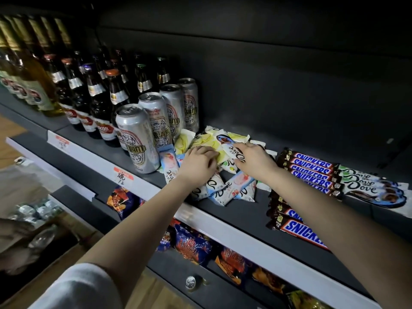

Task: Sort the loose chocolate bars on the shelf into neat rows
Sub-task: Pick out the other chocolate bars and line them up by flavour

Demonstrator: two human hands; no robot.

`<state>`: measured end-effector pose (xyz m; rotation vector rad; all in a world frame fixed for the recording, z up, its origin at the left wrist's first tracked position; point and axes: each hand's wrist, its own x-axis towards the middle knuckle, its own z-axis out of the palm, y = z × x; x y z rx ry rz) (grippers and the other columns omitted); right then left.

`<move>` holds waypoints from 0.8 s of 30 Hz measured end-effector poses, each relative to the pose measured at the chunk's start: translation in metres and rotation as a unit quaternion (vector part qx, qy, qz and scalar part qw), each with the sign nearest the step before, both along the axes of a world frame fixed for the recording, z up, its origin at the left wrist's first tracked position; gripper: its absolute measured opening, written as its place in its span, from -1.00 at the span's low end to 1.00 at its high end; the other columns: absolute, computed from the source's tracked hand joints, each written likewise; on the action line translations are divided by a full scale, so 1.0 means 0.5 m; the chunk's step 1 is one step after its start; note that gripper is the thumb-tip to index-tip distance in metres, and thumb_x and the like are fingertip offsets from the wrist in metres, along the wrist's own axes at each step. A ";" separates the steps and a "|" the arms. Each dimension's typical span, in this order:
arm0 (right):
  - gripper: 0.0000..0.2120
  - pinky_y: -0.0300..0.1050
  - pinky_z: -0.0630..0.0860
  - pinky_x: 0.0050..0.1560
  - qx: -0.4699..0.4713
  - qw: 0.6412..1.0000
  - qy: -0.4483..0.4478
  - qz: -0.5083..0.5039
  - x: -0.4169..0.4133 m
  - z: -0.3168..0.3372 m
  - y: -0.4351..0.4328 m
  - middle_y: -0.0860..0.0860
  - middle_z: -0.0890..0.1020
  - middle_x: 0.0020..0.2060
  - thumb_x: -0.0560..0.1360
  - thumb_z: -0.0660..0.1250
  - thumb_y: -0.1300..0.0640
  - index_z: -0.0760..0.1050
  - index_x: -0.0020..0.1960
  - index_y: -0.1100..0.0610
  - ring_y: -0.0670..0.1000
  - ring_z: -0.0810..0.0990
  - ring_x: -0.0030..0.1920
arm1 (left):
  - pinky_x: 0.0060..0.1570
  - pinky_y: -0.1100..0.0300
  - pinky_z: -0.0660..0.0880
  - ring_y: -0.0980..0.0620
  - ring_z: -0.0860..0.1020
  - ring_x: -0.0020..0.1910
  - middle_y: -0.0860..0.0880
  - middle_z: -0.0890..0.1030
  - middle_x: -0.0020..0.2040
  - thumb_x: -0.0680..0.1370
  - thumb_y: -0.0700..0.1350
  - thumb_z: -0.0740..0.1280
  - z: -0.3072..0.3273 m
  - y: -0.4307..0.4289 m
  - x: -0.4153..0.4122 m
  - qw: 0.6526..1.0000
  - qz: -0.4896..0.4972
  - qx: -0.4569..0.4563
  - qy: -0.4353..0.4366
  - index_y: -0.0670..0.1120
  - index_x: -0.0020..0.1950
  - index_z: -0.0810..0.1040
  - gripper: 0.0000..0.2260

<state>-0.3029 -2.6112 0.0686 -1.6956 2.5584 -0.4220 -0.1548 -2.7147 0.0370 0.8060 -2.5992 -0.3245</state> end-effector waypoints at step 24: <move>-0.47 0.15 0.45 0.19 -0.302 0.938 0.153 0.069 0.020 0.031 0.042 0.11 0.30 0.34 0.43 0.32 0.26 0.30 0.37 0.10 0.17 0.31 0.29 | -0.02 0.46 0.38 0.11 0.53 0.05 -0.02 0.61 0.10 0.63 -0.20 0.13 0.103 0.036 -0.058 0.930 -0.027 0.242 0.274 -0.09 0.33 0.47 -0.70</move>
